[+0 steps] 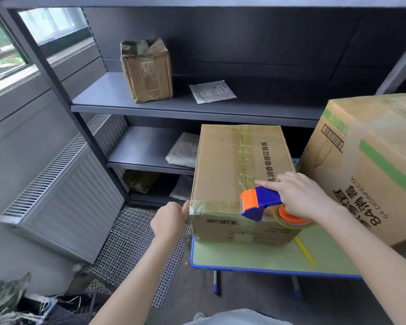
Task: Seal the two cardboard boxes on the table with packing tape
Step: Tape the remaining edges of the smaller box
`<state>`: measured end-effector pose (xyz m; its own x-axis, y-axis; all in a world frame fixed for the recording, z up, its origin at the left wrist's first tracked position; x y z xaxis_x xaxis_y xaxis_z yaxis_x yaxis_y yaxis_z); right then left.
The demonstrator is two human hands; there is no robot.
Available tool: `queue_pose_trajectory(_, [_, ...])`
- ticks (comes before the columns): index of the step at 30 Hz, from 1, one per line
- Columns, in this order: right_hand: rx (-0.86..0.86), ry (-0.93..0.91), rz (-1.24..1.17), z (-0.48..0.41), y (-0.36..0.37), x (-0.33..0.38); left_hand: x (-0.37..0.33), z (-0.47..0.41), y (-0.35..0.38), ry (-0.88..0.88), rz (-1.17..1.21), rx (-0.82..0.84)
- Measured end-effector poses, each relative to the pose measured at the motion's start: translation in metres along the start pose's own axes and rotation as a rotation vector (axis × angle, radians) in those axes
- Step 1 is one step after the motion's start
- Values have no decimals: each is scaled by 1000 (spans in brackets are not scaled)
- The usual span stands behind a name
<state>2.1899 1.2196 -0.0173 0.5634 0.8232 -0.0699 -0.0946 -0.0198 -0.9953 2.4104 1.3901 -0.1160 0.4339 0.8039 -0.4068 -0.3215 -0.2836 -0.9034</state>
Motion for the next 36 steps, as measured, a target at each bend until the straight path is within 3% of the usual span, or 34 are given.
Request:
queue_pose_trajectory(9, [12, -22, -17, 1, -4, -2, -1, 1, 2, -176, 13, 115])
queue_pose_trajectory(11, [4, -33, -16, 2, -3, -2, 2, 6, 5, -173, 107, 140])
queue_pose_trajectory(13, [-19, -50, 8, 3, -2, 0, -3, 12, 1, -47, 266, -3])
queue_pose_trajectory(16, [-47, -79, 42, 3, 0, 5, -26, 36, -15, 322, 381, -303])
queue_pose_trajectory(18, [-66, -91, 44, 3, 0, 3, -47, 53, -9, 593, 286, -225])
queue_pose_trajectory(21, [-86, -77, 30, 2, -1, -2, -75, 75, 14, 818, -21, -122])
queue_pose_trajectory(27, [-67, -84, 70, -1, 1, 5, -88, 84, 26, 878, -151, -394])
queue_pose_trajectory(33, [-108, -189, 57, 1, -5, 10, -82, 74, 20, 993, -271, -381])
queue_pose_trajectory(36, [-89, -179, 29, -2, -9, 19, -74, 65, 12, 954, -237, -399])
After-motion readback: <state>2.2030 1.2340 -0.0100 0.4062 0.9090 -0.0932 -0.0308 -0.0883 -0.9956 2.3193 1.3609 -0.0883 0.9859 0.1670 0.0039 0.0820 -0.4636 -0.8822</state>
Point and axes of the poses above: each hand's wrist, its own z-axis away from the middle knuckle, its own y-axis out of the palm, x = y × z, the point moved 3 cm from there along -z, towards the middle knuckle, and after that the axes turned 4 degrees about -x, right-handed, at the moved point
